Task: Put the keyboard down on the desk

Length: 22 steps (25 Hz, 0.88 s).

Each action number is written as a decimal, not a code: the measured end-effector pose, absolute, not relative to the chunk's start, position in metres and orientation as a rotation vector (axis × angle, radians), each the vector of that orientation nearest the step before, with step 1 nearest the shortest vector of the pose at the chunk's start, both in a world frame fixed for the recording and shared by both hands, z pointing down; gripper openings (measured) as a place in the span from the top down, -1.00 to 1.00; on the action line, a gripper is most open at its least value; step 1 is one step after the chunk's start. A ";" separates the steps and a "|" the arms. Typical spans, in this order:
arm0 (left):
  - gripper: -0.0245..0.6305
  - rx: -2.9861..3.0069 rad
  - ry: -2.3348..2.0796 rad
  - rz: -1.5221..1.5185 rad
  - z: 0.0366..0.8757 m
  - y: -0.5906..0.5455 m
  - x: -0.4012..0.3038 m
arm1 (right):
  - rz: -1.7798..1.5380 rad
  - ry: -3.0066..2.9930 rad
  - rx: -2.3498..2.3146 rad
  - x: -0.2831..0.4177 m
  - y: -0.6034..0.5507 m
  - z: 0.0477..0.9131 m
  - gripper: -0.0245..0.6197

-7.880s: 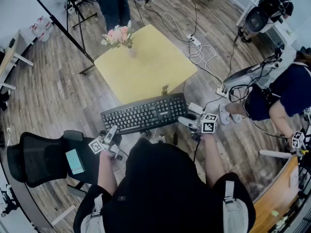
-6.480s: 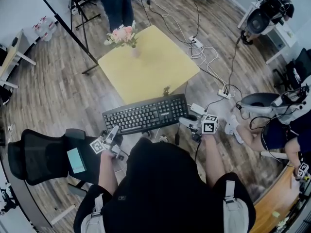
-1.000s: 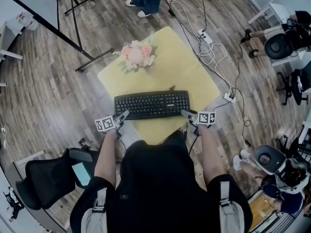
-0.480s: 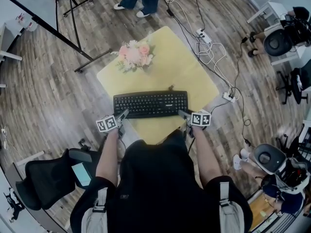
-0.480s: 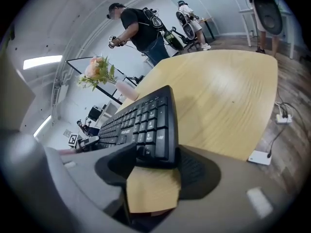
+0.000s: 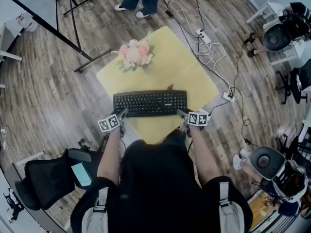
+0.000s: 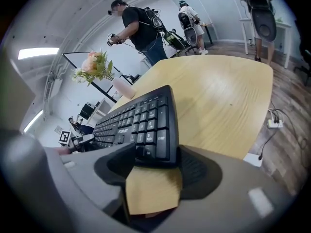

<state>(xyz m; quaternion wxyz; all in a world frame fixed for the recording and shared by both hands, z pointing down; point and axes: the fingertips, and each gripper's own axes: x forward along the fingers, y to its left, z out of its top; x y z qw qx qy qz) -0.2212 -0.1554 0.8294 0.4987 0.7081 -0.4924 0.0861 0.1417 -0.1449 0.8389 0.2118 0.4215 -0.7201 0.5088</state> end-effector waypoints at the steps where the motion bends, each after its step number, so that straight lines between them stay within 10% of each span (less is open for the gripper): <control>1: -0.08 1.708 -1.204 0.220 0.830 -0.155 -0.222 | 1.404 -1.986 1.178 0.142 -0.144 0.839 0.10; 22: -0.26 1.721 -1.316 0.445 0.844 -0.149 -0.234 | 1.110 -1.882 1.149 0.147 -0.132 0.846 0.06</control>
